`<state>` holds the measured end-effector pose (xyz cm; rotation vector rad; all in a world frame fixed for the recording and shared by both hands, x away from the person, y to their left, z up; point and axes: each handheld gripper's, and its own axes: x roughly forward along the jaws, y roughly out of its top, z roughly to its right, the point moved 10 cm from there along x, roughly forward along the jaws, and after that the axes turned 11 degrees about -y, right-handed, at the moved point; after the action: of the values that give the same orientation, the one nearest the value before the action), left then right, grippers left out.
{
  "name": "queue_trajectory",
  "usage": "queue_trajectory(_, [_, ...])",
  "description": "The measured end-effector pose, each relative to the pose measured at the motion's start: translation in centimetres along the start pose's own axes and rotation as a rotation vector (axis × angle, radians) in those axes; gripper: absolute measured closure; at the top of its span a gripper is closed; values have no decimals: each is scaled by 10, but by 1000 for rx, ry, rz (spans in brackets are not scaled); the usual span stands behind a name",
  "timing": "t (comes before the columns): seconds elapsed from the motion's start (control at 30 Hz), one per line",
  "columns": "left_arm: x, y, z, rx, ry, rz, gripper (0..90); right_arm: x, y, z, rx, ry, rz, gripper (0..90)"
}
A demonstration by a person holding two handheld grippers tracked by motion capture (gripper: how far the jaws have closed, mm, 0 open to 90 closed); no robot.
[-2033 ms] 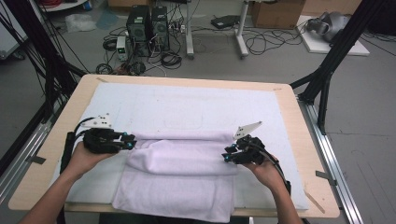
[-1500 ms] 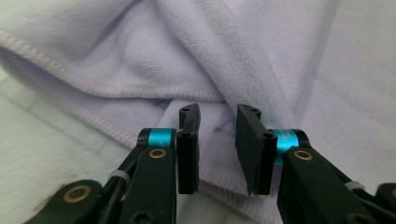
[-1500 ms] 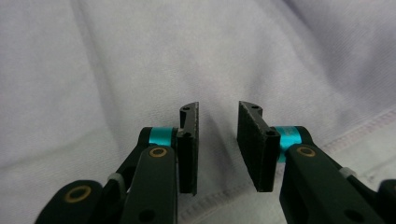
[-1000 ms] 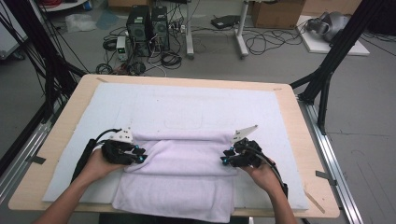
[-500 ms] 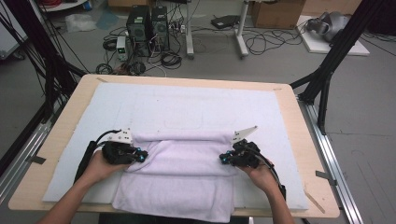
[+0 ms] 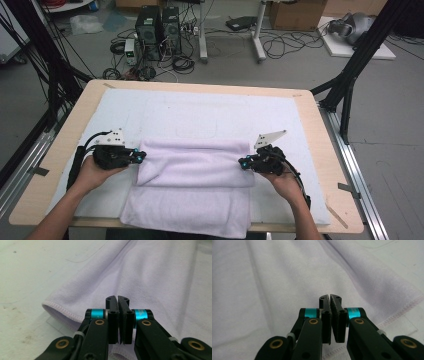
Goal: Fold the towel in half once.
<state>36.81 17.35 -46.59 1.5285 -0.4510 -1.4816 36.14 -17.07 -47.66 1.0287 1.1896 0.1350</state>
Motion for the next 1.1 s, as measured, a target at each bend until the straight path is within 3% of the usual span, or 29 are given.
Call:
queue_trajectory(0.2, [-3,-1,-4,-4,15,9,867,0,0,-2,-13,16,-9,873])
queue_trajectory(0.27, [-1,-1,-4,-7,7,6,866,3,-1,-2,0,41,-12,796])
queue_trajectory(0.33, [0,-2,-2,-9,-11,7,861,6,-3,1,7,21,-30,758])
queue_trajectory(0.47, [3,-3,6,-22,-69,8,686,6,-5,3,15,42,-31,718])
queue_trajectory(0.6, [15,-12,9,-37,-88,-46,619,13,-12,-3,-17,60,-83,660])
queue_trajectory(0.67, [21,-19,8,-33,-70,-89,670,19,-14,-7,-29,67,-110,677])
queue_trajectory(0.7, [24,-23,7,-24,-60,-111,770,21,-16,-9,-37,73,-127,723])
queue_trajectory(0.77, [26,-25,7,-13,-56,-122,858,24,-17,-12,-48,76,-149,834])
queue_trajectory(0.83, [22,-22,6,-6,-40,-100,873,21,-14,-11,-60,54,-130,857])
queue_trajectory(1.0, [4,-4,-3,-16,7,-22,875,4,0,-4,-22,50,-46,861])
queue_trajectory(1.1, [-1,9,-10,-15,41,9,875,-2,9,1,-27,26,-31,861])
